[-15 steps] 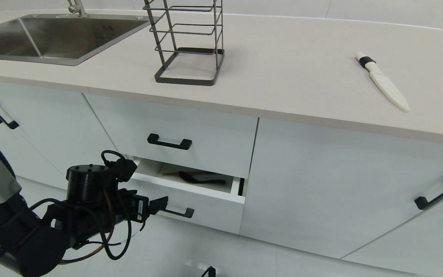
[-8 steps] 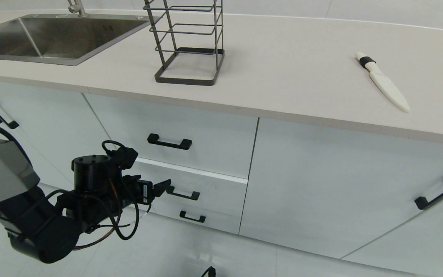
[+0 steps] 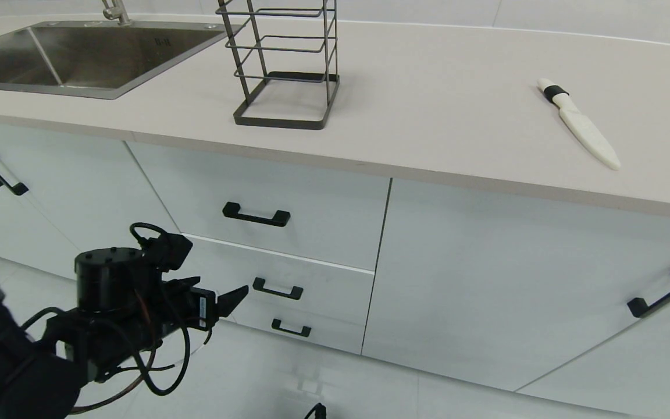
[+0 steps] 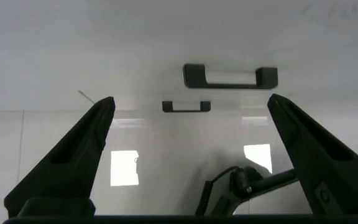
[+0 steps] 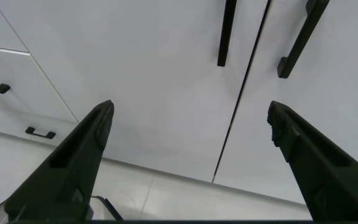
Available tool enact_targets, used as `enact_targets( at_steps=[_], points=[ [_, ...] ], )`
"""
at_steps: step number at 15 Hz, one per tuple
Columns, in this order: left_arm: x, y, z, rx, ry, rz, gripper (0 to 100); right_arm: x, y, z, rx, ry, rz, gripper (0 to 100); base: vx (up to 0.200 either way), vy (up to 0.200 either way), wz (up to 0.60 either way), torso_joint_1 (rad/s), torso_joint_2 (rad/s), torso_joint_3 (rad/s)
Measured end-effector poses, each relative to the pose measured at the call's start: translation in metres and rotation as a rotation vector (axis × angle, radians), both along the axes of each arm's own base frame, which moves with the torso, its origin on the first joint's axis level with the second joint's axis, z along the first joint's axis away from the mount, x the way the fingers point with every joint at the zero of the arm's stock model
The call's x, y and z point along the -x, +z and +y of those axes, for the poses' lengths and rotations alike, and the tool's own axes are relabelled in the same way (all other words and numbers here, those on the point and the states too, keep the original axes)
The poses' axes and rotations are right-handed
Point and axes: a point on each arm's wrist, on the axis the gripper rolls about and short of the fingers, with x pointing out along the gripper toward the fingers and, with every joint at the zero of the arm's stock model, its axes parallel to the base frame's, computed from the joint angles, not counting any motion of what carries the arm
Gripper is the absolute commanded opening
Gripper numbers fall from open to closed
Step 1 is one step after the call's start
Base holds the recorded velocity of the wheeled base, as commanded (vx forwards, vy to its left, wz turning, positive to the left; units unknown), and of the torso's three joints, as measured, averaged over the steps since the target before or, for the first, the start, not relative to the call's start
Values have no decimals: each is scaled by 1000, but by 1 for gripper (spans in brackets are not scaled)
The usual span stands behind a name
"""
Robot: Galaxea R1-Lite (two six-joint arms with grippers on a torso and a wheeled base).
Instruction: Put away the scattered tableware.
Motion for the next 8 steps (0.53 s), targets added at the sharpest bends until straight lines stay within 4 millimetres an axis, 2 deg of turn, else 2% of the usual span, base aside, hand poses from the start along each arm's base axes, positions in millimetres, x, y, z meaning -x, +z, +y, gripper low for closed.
enact_targets(
  at_steps=[3, 6, 8],
  points=[
    [39, 38, 6, 35, -19, -135, 100, 0, 0, 0, 0, 0, 0, 100, 0, 0, 0, 0, 0, 0],
    [94, 84, 23, 81, -15, -381, 100, 0, 0, 0, 0, 0, 0, 100, 0, 0, 0, 0, 0, 0],
    [135, 102, 39, 91, 17, -534, 100, 0, 0, 0, 1, 0, 0, 100, 0, 0, 0, 0, 0, 0]
  ],
)
